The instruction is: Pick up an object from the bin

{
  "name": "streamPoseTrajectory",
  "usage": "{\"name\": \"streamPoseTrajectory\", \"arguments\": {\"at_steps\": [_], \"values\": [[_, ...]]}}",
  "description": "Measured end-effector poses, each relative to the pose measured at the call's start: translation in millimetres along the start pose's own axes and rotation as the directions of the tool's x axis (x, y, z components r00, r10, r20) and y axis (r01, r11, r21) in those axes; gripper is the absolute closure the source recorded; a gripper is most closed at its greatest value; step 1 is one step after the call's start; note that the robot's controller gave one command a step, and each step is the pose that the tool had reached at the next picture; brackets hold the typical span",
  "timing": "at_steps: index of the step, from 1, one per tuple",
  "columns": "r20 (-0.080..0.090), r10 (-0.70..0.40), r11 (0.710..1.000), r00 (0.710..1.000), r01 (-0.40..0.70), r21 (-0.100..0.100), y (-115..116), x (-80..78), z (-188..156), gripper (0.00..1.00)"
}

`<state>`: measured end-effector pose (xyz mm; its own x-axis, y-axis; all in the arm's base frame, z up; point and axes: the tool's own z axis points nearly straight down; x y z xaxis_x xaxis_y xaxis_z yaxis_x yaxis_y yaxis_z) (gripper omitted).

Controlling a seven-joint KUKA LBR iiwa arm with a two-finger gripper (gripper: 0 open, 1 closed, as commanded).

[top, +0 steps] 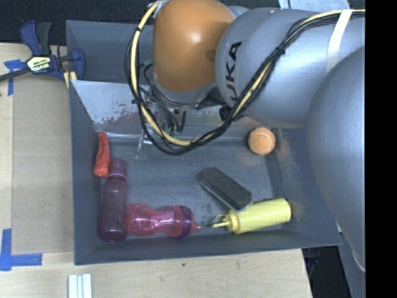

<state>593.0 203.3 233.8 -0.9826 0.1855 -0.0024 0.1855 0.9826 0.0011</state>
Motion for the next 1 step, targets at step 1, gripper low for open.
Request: {"name": "streamPoseTrajectory", "arguments": {"at_steps": [1], "values": [[0.01, -0.283, 0.959, 0.959, 0.283, -0.002, 26.7, -14.9, 3.8, 0.0]]}}
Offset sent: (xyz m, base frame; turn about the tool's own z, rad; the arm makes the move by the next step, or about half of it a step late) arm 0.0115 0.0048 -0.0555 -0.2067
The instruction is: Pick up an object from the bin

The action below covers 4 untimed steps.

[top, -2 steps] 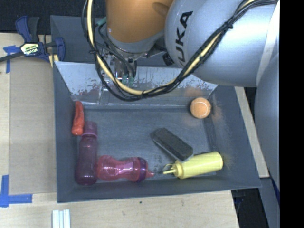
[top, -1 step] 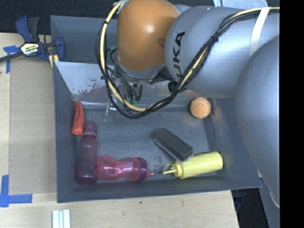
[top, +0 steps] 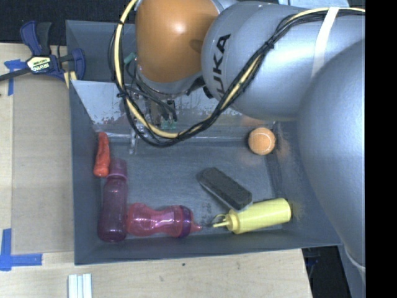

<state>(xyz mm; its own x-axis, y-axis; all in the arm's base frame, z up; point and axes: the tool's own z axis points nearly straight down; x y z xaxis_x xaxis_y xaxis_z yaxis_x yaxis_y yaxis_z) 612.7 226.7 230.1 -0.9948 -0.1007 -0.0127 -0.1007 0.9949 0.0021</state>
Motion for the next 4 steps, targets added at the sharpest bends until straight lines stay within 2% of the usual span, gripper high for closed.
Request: {"name": "streamPoseTrajectory", "arguments": {"at_steps": [1, 2, 3, 4], "values": [[-0.009, 0.079, 0.997, 0.997, -0.079, 0.003, -17, 8.8, 49, 0.0], [0.007, -0.242, 0.97, 0.97, 0.242, -0.001, -15, -1.6, 24, 0.0], [-0.002, -0.168, 0.986, 0.986, 0.168, 0.0, -21, 11.7, 112, 0.0], [0.01, -0.36, 0.933, 0.933, 0.36, 0.002, -20, 3.2, 79, 0.0]]}}
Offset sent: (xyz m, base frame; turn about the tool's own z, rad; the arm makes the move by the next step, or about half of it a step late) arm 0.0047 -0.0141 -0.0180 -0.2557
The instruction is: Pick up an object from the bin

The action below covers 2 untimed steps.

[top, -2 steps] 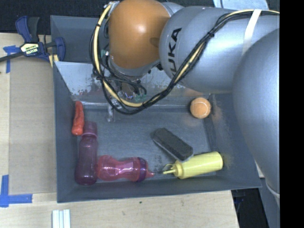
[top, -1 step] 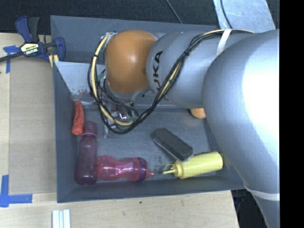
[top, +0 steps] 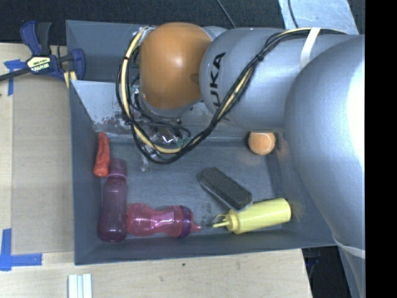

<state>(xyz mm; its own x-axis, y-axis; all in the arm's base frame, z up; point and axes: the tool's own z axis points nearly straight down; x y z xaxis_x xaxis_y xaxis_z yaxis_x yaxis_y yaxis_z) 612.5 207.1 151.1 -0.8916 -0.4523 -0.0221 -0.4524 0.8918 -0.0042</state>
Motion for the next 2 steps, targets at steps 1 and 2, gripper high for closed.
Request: {"name": "streamPoseTrajectory", "arguments": {"at_steps": [1, 2], "values": [[0.008, -0.014, 1.0, 1.0, 0.014, 0.002, -6, 5.7, 3, 0.0], [0.004, 0.056, 0.998, 0.998, -0.056, 0.0, 11, 19.4, 2, 0.0]]}}
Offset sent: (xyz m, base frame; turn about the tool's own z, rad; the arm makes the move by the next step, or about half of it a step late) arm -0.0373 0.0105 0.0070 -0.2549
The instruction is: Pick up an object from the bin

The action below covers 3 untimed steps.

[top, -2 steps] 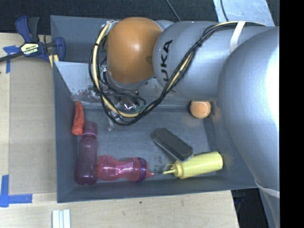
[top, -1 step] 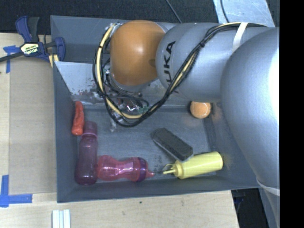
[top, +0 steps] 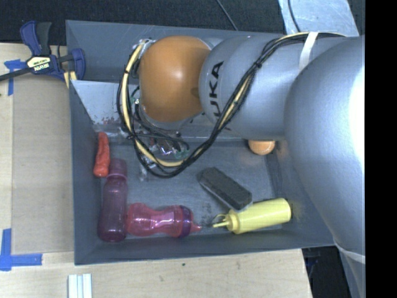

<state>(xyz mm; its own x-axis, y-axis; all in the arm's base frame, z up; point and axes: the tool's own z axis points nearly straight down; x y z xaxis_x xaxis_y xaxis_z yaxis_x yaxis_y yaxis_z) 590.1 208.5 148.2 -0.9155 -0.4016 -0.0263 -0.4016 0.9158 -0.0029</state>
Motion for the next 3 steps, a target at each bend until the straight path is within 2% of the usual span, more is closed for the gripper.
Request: {"name": "streamPoseTrajectory", "arguments": {"at_steps": [1, 2, 3], "values": [[-0.003, -0.228, 0.974, 0.974, 0.228, -0.001, -4, -15.1, 51, 0.0], [0.008, -0.278, 0.961, 0.961, 0.278, 0.003, 32, 21.5, 35, 0.0], [-0.001, -0.364, 0.932, 0.932, 0.364, 0.003, 24, 20.4, 69, 0.0]]}}
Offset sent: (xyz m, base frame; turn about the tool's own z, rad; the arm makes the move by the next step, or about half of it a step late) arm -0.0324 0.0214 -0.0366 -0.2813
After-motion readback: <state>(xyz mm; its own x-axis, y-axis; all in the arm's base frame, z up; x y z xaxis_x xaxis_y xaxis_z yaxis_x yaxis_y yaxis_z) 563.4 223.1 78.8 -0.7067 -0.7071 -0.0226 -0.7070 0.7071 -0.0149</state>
